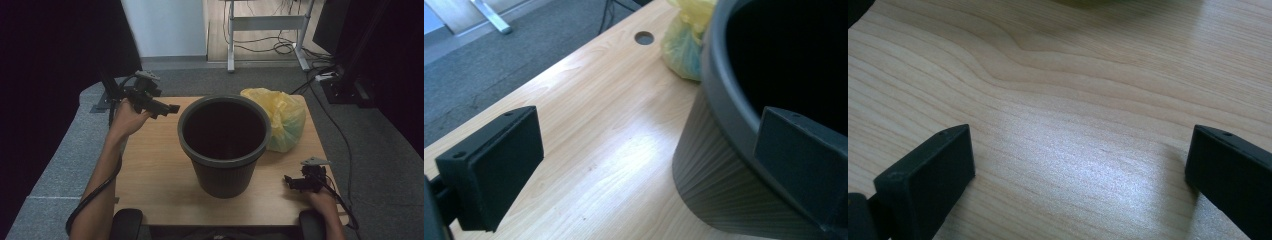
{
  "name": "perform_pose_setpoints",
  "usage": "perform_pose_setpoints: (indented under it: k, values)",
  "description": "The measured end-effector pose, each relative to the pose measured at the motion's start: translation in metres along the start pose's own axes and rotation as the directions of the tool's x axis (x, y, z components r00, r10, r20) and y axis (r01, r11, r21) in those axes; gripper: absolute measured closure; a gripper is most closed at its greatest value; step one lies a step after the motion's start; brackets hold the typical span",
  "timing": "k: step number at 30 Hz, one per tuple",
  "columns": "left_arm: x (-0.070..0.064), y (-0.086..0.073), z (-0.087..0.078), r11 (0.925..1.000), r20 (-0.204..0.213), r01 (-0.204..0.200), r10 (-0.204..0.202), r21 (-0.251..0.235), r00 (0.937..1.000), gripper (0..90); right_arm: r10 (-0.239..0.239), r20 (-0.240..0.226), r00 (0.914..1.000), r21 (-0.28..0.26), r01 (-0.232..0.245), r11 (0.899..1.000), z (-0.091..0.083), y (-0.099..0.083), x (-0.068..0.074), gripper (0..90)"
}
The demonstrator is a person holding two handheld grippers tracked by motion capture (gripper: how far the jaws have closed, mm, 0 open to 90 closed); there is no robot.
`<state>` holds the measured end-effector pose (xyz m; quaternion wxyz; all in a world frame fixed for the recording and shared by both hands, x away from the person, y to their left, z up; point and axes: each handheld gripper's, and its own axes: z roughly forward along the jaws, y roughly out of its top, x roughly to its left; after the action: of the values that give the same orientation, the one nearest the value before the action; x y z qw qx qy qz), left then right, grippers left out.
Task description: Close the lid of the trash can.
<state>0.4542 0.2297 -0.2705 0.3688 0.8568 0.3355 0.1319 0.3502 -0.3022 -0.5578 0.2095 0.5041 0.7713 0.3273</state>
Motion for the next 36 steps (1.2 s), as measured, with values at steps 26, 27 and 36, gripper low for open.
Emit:
perform_pose_setpoints:
  k: [26, 27, 36]
  values:
    - [0.038, -0.081, 0.013, 0.9938, -0.088, 0.106, -0.109, -0.035, 0.9902, 0.0, -0.001, 0.000, 1.0000, 0.000, 0.001, 1.000, 0.000, 0.000, 0.000, 0.0]
    - [0.038, -0.084, 0.014, 0.9937, -0.090, 0.108, -0.110, -0.033, 0.9899, 0.0, -0.001, 0.000, 1.0000, 0.000, 0.001, 1.000, 0.000, 0.000, 0.000, 0.0]
    - [0.039, -0.112, 0.033, 0.9920, -0.093, 0.124, -0.126, -0.021, 0.9877, 0.0, -0.001, 0.000, 1.0000, 0.000, 0.001, 1.000, 0.000, 0.000, 0.000, 0.0]
